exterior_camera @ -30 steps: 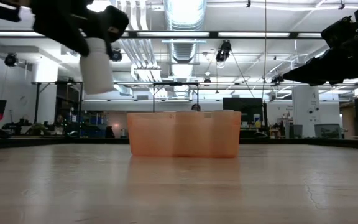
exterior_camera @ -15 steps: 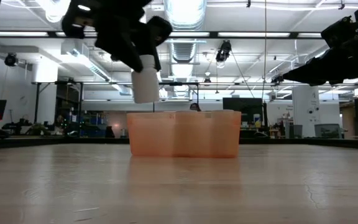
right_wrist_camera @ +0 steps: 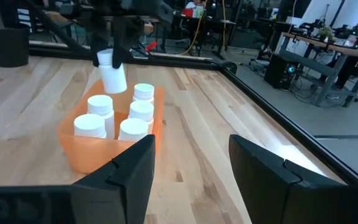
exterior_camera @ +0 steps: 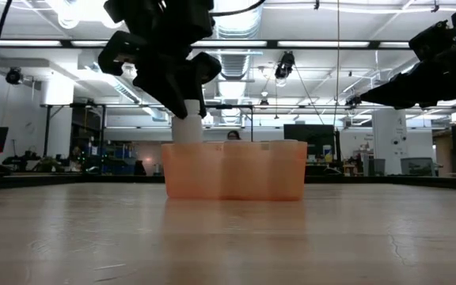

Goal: Pick and place pill bottles into a basket
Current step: Put the white medicine bottle into the orange bin

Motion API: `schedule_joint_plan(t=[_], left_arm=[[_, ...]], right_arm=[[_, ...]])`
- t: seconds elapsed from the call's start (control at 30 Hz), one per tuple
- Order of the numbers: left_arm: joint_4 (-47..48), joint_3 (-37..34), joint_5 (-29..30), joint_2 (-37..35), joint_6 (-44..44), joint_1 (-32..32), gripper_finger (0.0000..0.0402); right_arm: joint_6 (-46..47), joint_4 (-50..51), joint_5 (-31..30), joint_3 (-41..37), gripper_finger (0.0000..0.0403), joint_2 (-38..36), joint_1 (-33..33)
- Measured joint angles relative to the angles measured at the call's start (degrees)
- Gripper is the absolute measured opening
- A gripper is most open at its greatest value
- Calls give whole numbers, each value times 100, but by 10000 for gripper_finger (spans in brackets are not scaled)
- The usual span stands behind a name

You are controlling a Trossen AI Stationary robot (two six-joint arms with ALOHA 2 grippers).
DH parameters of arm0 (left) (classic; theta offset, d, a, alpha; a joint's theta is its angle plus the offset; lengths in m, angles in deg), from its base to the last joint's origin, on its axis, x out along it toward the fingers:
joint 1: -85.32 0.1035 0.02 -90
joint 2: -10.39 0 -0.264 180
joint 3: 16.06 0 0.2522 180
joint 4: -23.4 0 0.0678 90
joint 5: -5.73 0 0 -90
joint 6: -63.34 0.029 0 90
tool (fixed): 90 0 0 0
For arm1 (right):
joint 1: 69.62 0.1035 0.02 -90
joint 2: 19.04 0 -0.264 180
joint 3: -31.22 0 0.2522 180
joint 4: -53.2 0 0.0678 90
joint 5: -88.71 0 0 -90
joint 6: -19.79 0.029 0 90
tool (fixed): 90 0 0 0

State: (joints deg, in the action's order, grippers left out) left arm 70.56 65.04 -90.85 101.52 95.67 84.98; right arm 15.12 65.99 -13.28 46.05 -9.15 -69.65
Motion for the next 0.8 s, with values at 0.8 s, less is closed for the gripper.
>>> schedule_joint_plan(t=[0.8], left_arm=[[-340,-42,-139,927,-20,92,139]], right_arm=[[3,-2,0,0,194,0,2]])
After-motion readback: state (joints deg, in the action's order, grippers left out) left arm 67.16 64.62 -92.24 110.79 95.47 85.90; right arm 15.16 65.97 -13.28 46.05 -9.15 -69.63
